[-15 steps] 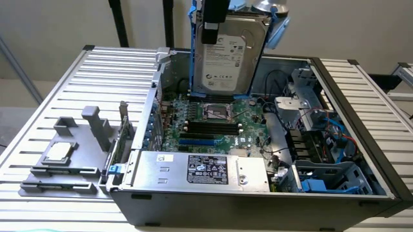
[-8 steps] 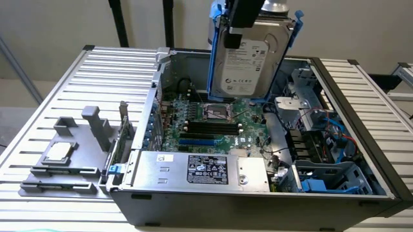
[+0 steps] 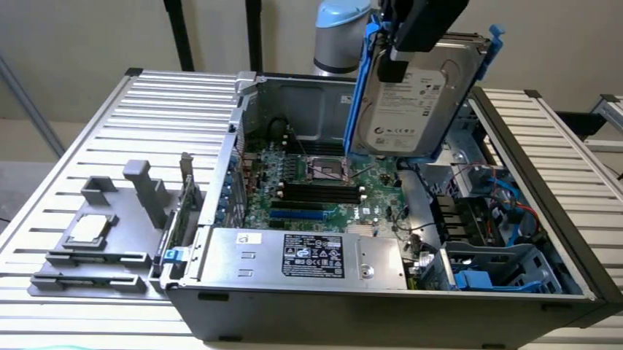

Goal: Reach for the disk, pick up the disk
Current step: 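Pick up the disk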

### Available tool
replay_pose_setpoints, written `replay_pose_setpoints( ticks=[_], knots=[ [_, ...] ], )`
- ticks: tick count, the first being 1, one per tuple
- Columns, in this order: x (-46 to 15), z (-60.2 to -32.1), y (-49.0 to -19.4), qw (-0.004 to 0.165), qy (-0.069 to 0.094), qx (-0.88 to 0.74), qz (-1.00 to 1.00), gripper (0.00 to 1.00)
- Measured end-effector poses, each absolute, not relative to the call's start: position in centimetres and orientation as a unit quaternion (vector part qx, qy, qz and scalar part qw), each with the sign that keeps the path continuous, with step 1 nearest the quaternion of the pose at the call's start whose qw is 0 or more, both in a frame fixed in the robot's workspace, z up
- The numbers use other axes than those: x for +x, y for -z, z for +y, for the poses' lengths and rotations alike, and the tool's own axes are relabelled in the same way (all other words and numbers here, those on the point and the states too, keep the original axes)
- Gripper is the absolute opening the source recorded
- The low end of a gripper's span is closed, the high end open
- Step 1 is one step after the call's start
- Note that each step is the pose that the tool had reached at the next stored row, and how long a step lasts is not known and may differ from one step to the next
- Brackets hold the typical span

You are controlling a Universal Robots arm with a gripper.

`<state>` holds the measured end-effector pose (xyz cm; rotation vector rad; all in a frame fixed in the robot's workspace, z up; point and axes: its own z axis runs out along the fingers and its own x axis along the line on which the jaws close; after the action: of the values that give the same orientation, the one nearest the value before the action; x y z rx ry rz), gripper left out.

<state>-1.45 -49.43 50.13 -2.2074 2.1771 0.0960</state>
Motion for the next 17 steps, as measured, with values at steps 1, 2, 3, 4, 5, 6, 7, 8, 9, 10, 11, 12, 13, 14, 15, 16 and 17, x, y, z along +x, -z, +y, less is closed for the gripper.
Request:
replay_pose_setpoints(
  ticks=[1,2,3,4,5,6,7,8,9,10,11,12,13,14,15,16,17],
  knots=[
    [-1.0,-49.6,-50.1,0.020,-0.031,-0.711,0.702,0.33],
    [-0.6,-49.8,-50.1,0.020,-0.031,-0.711,0.702,0.33],
    [-0.1,-50.0,-50.1,0.020,-0.031,-0.712,0.702,0.33],
    [0.3,-50.2,-50.1,0.020,-0.031,-0.711,0.702,0.33],
    [0.6,-50.4,-50.1,0.020,-0.031,-0.711,0.702,0.33],
    [1.0,-50.7,-50.1,0.020,-0.031,-0.712,0.702,0.33],
    [1.3,-51.0,-50.1,0.020,-0.031,-0.712,0.702,0.33],
    [1.5,-51.2,-50.1,0.020,-0.031,-0.711,0.702,0.33],
    [1.8,-51.5,-50.1,0.020,-0.031,-0.711,0.702,0.33],
    [2.1,-51.8,-50.1,0.020,-0.031,-0.712,0.702,0.33],
    [2.3,-52.1,-50.1,0.020,-0.031,-0.712,0.702,0.33],
    [2.6,-52.3,-50.1,0.020,-0.031,-0.712,0.702,0.33],
    [2.8,-52.6,-50.1,0.020,-0.031,-0.711,0.702,0.33],
    [3.1,-52.9,-50.1,0.020,-0.031,-0.711,0.702,0.33],
    [3.4,-53.1,-50.1,0.020,-0.031,-0.712,0.702,0.33],
    [3.6,-53.4,-50.1,0.020,-0.031,-0.712,0.702,0.33],
    [3.9,-53.7,-50.1,0.020,-0.031,-0.712,0.702,0.33]
  ],
)
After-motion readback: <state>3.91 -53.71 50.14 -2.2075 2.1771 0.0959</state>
